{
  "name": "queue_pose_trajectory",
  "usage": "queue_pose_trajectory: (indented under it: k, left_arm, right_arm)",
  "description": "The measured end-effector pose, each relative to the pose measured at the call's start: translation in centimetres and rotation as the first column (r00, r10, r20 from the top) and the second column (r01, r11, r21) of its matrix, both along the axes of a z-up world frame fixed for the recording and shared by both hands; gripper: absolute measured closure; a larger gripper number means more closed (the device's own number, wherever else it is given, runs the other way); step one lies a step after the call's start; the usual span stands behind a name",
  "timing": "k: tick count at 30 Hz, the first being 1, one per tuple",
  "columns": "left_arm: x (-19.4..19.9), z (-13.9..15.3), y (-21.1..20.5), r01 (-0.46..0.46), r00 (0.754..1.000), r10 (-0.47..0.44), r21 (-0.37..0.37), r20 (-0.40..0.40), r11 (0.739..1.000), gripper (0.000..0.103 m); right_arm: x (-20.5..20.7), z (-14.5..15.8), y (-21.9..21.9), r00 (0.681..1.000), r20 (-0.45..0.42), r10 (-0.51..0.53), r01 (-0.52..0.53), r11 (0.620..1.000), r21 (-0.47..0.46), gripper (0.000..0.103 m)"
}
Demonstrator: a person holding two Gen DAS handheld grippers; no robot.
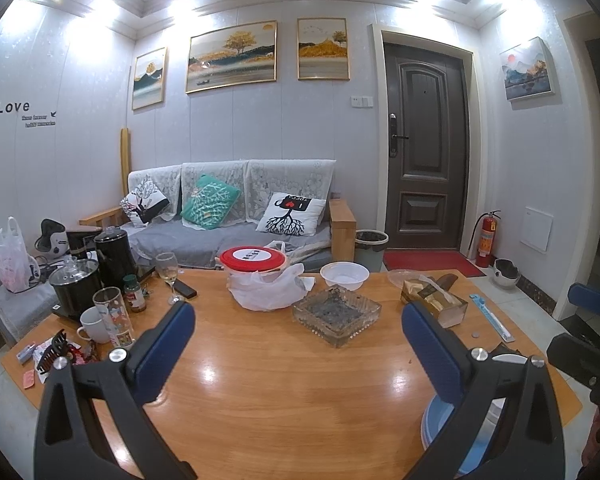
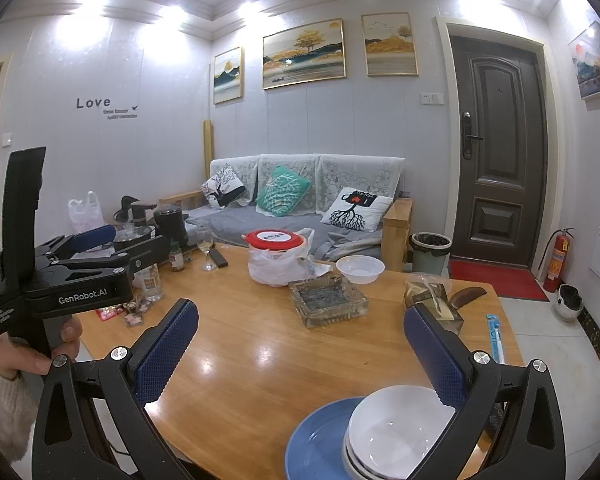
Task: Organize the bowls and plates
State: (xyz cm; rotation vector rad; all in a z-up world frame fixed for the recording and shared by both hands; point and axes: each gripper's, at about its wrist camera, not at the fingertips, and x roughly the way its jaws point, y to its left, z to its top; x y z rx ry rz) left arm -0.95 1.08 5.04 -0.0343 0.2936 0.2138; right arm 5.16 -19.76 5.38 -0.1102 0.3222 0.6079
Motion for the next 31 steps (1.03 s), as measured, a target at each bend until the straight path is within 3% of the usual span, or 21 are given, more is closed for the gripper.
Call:
queue_pose_trajectory:
  k: [31]
  left_arm:
    - [0.31,0.58,-0.68,0.005,1.0,-0.005,0.003,0.002,1.0,0.0]
  right_arm:
    - [0.02,-0.21,0.05,1.0,-0.003,-0.005,0.005,1.0,0.003,0.001]
